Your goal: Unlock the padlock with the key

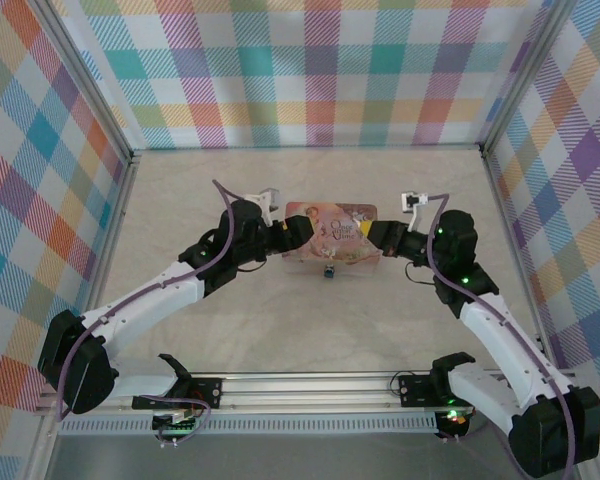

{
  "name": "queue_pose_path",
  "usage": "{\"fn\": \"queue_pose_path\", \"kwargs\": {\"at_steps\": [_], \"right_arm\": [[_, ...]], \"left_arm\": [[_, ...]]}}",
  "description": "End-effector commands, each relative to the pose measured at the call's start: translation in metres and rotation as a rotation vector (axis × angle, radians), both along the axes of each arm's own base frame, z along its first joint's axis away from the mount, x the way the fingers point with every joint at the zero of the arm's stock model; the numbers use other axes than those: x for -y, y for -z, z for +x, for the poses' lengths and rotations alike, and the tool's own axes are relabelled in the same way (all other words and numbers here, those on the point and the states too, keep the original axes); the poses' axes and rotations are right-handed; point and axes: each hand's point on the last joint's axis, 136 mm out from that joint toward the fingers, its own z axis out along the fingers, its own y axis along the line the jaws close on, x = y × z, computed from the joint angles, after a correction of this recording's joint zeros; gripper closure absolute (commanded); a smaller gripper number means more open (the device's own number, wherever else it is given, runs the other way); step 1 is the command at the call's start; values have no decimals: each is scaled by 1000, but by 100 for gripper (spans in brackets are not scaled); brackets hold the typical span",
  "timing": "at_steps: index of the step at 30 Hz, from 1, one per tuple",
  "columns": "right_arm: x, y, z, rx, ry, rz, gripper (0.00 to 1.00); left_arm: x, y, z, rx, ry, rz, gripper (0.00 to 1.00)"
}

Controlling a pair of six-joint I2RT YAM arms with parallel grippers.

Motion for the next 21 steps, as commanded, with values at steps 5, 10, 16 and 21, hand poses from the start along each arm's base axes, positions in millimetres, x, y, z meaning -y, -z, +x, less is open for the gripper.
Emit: {"fn": "queue_pose_path", "kwargs": {"at_steps": [5,10,16,21], "right_arm": [[42,24,20,-46,207,-167,100],[70,45,36,-97,343,-240,100],[94,72,47,-165,465,-310,100],[110,99,52,-224,540,-379,100]], "left_arm": [[-33,40,8,-47,-126,202,33],[-47,62,18,-89,-182,270,31],[-53,76,41,-98,-222,266,23],[-48,89,64,-113,-222,220,20]]}}
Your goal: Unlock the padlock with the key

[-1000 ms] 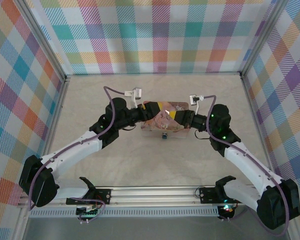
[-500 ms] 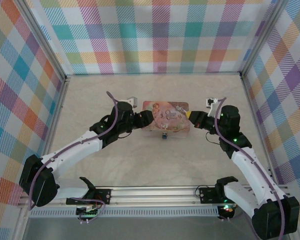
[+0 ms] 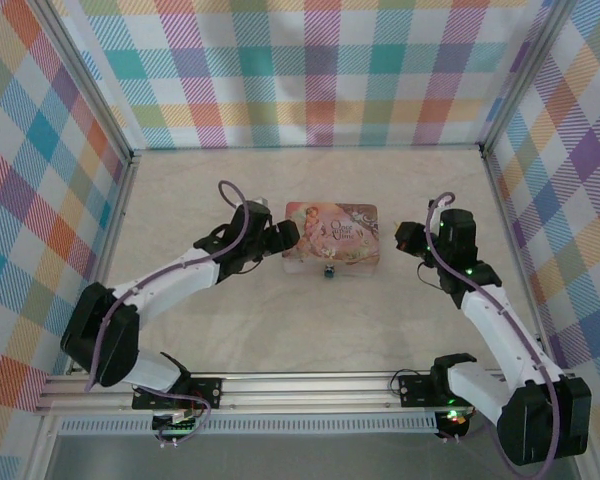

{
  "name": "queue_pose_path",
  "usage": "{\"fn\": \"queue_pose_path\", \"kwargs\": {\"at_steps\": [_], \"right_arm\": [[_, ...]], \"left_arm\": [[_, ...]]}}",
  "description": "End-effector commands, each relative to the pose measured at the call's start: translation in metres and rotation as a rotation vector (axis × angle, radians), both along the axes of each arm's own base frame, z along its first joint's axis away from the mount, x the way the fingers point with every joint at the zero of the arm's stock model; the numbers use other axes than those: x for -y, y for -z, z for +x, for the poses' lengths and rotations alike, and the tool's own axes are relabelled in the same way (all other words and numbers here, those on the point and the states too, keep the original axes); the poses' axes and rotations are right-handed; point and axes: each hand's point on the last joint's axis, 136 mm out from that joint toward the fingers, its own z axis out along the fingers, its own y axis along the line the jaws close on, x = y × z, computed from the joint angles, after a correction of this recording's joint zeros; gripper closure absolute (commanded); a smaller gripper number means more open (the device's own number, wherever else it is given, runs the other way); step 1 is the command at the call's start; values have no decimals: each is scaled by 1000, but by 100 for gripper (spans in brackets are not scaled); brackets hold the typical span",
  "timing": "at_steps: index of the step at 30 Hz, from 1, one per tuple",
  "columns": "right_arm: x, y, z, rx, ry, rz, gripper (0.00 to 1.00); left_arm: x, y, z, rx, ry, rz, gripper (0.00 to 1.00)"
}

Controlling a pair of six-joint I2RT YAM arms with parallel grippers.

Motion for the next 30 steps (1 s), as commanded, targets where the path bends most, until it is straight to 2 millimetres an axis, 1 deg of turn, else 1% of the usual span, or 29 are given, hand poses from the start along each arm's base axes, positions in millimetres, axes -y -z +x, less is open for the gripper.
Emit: {"fn": "queue_pose_path", "kwargs": {"at_steps": [1,6,12,19,21,22,26,30], "right_arm": [[18,22,3,-44,75,-81,100],[18,51,9,-129,83,-90,100],[8,81,13,-204,50,-72,100],[5,112,18,-301,69,-183,100],[1,119,20,-322,60,-184,100],[-4,121,20,-328,44,-179,100],[-25,123,19,-331,-9,-184,100],[-38,124,11,-342,-36,-180,100]], "left_arm": [[8,-5,20,39,10,-54,20],[13,3,36,30,18,-77,20],[18,11,47,17,19,-92,19],[19,21,53,-5,14,-92,19],[19,22,54,-8,12,-94,19],[19,23,55,-8,9,-95,19],[20,22,58,-7,9,-104,19],[18,19,63,-2,6,-100,19]]}}
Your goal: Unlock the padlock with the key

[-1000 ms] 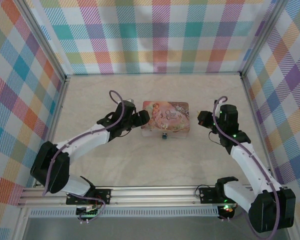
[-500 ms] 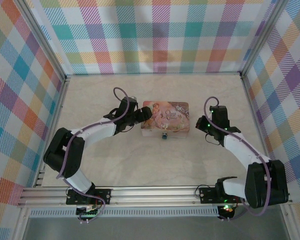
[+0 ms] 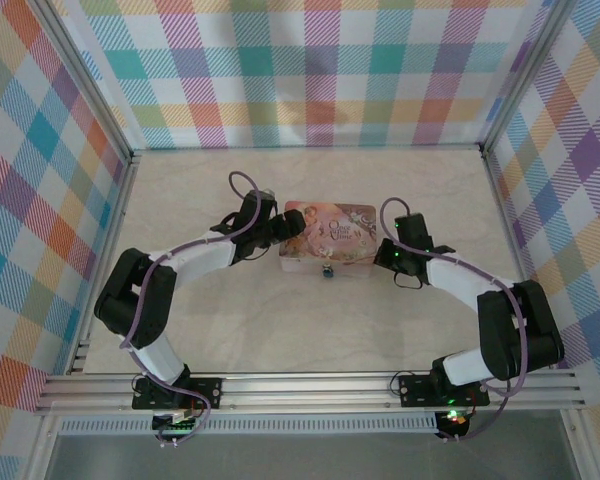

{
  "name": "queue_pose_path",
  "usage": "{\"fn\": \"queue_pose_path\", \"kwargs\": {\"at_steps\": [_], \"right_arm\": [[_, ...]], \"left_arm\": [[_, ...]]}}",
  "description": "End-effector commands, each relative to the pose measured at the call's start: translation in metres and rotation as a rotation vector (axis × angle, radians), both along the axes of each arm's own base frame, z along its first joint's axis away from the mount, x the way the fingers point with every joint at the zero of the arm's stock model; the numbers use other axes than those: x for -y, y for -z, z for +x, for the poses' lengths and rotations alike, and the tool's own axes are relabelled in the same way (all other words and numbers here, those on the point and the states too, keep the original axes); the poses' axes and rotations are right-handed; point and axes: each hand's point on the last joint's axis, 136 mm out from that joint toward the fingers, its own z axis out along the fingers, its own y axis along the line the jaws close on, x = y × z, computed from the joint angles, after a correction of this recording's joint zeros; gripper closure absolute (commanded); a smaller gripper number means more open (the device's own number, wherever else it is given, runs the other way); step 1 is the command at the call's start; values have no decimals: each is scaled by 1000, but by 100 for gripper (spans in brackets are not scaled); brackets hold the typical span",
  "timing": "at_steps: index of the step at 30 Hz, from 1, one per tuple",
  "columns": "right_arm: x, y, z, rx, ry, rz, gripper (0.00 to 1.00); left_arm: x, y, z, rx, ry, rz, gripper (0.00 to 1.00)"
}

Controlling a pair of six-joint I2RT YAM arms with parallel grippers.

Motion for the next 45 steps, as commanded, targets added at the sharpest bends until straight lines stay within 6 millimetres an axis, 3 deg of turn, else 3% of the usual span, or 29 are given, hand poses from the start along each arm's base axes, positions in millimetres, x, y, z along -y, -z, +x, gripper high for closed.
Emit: {"fn": "queue_pose_path", "kwargs": {"at_steps": [1,5,10,15,20,25,31,37,45], "right_arm": [[-14,-10,2,16,-18,22,100],[-25,-7,-6,2,-42,30,100],[-20,-10,-8,9,-36,3,100],[-14,-20,-5,22,-39,-51,100],[5,-38,5,52,6,-94,100],[22,-69,29,112,36,-99,100],[7,-95,77,139,-31,-91,100],[-14,-97,124,115,-94,-73,100],[-32,-74,159,55,-140,-52,100]], "left_arm": [[-1,-11,15,27,-12,-26,19],[-8,-12,21,25,-29,-32,19],[-25,-20,17,34,-70,-3,19],[-35,-36,-3,67,-63,-7,15],[-33,-47,-35,94,9,-72,0],[-21,-50,-73,107,122,-67,0],[4,-37,-109,138,220,-45,0],[29,-30,-129,349,274,-45,0],[59,-2,-137,447,370,115,0]]}}
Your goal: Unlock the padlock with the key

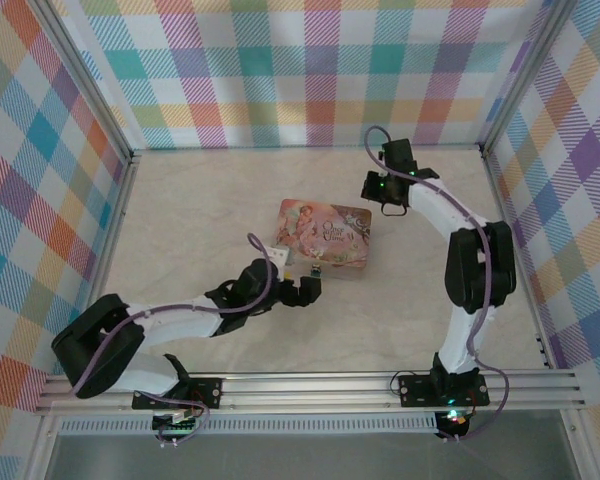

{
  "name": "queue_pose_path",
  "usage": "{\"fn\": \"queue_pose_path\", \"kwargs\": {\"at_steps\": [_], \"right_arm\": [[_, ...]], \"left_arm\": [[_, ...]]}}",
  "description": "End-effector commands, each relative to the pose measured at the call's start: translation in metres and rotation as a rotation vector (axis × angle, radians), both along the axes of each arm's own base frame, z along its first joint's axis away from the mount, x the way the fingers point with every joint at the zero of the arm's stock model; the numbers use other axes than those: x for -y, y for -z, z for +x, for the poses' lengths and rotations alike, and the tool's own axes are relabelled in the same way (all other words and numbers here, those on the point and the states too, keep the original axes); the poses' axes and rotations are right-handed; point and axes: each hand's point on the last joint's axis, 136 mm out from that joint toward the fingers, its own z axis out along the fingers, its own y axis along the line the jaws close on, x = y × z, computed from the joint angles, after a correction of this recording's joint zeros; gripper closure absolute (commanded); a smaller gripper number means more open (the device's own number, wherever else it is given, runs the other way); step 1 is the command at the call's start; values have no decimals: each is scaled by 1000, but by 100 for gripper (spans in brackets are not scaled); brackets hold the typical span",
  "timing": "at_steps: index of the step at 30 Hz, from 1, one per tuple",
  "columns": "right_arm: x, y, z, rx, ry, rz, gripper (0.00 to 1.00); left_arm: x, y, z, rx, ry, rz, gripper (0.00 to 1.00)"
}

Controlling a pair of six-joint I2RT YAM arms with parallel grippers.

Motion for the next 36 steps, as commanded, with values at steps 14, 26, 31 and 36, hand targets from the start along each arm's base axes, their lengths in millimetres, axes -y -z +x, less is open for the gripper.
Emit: {"fn": "queue_pose_path", "kwargs": {"at_steps": [14,26,31,36], "right_arm": [[27,32,9,-53,41,-66,100],[15,61,-5,-85,24,1,100],[6,66,-10,-81,2,11,100],[1,71,-15,-79,-9,12,100]], "left_arm": [[45,30,18,256,57,47,0],[71,39,19,299,180,36,0],[75,39,25,317,197,25,0],[74,37,32,331,181,25,0]]}}
